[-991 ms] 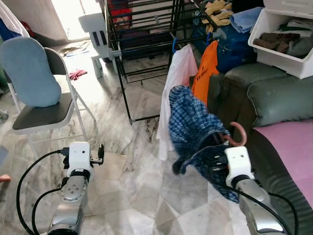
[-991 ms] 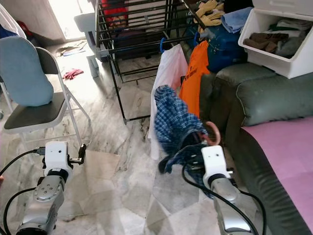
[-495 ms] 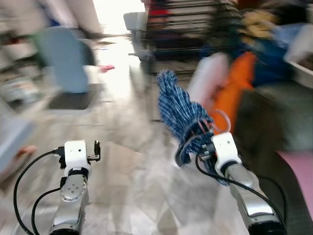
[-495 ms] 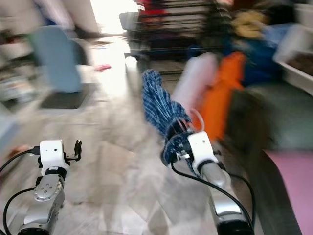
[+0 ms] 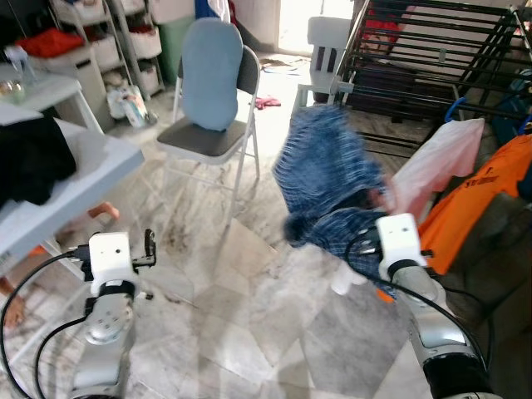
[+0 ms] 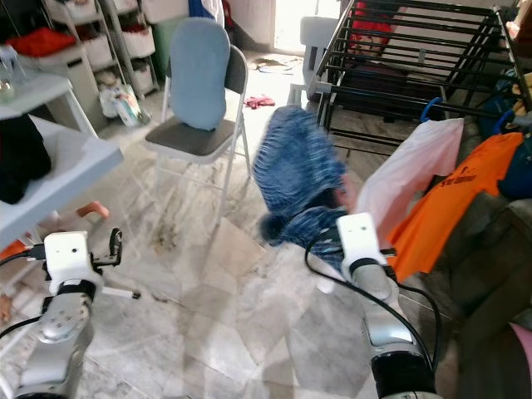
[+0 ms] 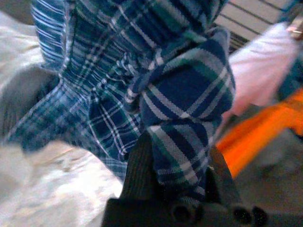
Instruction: Hang hanger
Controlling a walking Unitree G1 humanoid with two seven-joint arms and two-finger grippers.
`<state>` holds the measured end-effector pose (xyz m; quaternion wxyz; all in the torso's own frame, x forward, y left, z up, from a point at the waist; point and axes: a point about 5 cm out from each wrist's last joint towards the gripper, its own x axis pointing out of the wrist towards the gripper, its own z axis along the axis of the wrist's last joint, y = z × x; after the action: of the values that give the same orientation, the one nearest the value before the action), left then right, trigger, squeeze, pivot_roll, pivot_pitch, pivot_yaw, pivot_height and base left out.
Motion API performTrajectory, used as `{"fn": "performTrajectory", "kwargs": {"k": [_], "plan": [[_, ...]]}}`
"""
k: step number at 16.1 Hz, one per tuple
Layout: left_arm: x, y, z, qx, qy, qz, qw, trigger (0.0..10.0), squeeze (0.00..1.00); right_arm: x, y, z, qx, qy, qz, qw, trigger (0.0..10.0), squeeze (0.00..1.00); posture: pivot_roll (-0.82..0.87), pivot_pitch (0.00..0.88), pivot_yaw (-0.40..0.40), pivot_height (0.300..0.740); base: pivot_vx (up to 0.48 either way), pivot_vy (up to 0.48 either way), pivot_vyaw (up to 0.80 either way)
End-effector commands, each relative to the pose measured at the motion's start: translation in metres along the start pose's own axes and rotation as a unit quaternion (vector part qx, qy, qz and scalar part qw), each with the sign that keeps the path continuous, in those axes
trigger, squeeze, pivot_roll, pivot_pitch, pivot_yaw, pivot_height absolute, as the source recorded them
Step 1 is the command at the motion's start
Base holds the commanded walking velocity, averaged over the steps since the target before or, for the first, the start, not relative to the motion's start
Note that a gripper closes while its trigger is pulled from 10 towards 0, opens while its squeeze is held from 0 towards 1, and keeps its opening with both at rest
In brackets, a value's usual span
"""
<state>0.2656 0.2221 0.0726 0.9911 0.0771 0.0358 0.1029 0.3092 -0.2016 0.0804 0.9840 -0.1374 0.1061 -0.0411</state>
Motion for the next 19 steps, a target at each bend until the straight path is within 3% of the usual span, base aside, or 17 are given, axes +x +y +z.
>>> {"fn": "performTrajectory", "kwargs": {"k": [1,8,15,19], "plan": [[0.002,-0.006,0.011,0.008,-0.022,-0.023,0.999,10.0,0.00,0.000,-0.007,0.001,-0.001,-0.004,-0.025,1.000,10.0,0.00,0.04,0.000,-0.043,0.740,0.000,0.000,0.00],[0.013,-0.033,0.018,-0.009,-0.019,-0.099,0.995,10.0,0.00,-0.014,-0.024,-0.014,0.017,0.007,-0.112,0.994,10.0,0.00,-0.06,0.000,0.032,0.740,0.000,0.000,0.00],[0.011,-0.048,0.009,-0.039,0.003,-0.144,0.989,10.0,0.00,-0.026,-0.015,-0.020,0.035,0.009,-0.116,0.993,10.0,0.00,-0.10,0.000,0.057,0.740,0.000,0.000,0.00],[0.011,-0.059,0.010,-0.032,-0.001,-0.157,0.987,10.0,0.00,-0.035,-0.021,-0.026,0.044,0.014,-0.126,0.991,10.0,0.00,-0.14,0.000,0.104,0.740,0.000,0.000,0.00]]}}
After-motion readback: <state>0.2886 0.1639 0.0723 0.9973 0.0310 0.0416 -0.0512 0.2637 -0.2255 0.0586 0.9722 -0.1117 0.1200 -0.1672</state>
